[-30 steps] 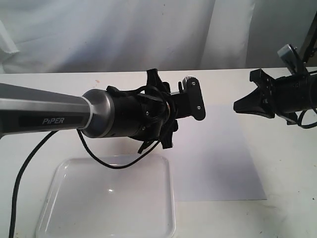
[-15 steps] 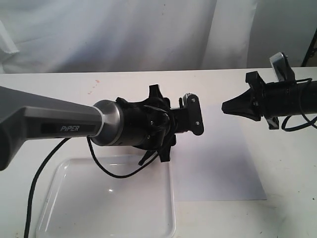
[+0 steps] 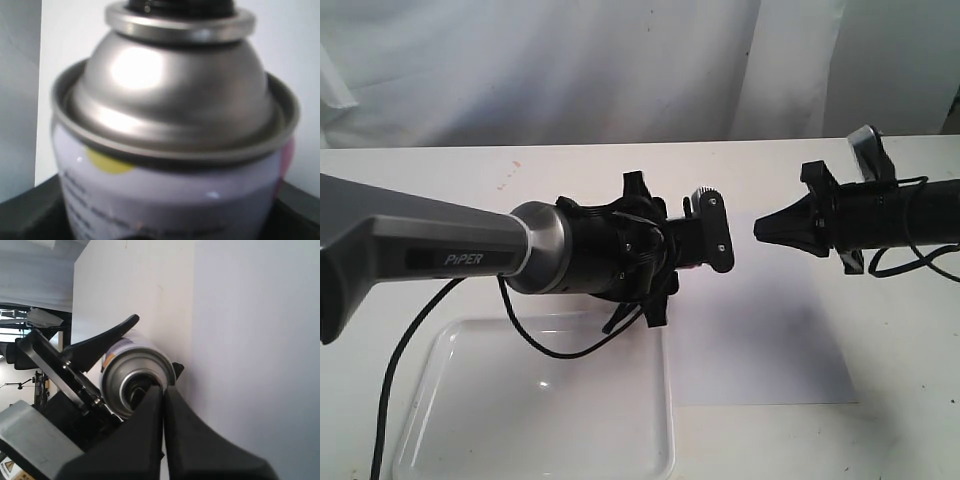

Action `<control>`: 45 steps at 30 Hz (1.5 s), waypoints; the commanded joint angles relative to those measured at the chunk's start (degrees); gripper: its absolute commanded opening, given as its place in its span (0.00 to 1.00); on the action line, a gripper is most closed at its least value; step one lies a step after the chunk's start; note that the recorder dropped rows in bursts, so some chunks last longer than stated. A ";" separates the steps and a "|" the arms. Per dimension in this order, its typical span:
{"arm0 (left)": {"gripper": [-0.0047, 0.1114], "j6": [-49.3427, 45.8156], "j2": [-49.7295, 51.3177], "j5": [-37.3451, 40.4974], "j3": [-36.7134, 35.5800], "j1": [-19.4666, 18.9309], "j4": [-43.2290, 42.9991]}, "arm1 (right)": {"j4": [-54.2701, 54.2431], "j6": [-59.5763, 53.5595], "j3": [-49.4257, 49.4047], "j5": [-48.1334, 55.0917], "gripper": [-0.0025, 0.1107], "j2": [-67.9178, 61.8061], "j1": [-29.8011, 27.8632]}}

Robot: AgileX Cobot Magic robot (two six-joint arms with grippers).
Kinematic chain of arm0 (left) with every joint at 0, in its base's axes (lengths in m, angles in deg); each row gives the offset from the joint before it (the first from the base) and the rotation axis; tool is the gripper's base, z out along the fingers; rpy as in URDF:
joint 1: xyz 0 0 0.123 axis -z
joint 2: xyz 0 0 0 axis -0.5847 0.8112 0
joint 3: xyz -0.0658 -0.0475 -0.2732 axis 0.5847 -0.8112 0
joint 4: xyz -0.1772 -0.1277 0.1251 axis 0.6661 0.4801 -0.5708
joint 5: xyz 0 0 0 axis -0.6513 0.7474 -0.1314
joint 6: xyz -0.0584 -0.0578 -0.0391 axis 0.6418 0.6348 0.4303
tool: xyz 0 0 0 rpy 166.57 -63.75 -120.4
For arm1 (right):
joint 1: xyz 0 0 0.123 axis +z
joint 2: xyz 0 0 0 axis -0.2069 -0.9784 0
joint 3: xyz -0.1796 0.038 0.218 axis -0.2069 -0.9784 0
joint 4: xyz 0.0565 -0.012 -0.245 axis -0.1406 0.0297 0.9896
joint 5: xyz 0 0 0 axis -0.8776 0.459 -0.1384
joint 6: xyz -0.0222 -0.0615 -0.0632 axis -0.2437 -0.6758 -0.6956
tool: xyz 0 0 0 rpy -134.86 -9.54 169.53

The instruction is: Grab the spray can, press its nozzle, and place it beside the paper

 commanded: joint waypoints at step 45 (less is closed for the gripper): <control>0.04 -0.25 -0.81 -0.73 0.70 1.20 -0.35 | 1.50 -1.89 0.45 -1.10 0.02 0.16 5.11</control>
